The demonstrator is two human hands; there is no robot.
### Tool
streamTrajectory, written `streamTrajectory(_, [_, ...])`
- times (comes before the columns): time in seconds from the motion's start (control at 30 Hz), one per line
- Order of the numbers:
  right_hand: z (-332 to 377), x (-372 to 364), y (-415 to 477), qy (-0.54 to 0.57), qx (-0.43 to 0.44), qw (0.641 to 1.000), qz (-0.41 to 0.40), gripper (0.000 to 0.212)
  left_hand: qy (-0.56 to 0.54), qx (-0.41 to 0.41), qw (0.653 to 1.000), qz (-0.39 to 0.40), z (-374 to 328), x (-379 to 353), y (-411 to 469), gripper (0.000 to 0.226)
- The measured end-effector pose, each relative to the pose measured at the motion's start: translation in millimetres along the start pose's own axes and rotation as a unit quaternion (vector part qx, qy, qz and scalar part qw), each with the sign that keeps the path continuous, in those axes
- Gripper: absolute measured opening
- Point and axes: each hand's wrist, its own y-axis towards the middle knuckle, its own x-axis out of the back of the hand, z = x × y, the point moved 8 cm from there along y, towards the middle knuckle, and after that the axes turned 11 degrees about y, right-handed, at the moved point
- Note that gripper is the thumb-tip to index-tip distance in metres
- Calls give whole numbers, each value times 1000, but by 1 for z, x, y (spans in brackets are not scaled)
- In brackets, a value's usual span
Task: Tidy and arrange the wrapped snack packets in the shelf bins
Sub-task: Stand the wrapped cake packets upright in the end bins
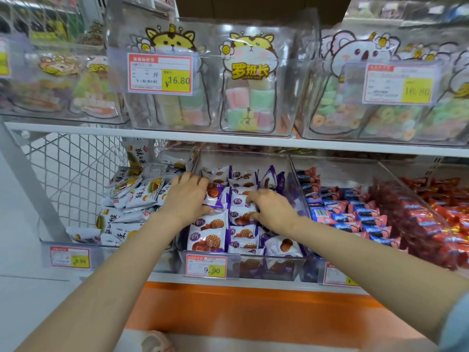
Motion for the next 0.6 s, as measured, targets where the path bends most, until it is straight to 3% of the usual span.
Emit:
streamTrajectory(0.2, [-20, 20, 10, 178, -77, 980, -49, 28, 28, -22, 999, -36, 3, 1, 1, 64])
streamTrajectory(0.43, [-13, -4, 8, 53, -59, 997, -20, 34, 56, -13, 995, -79, -4, 4, 1, 48])
streamTrajectory(0.6, [-5, 0, 7, 35, 25, 998, -49, 30, 49, -8, 988, -147, -2, 15, -2, 34])
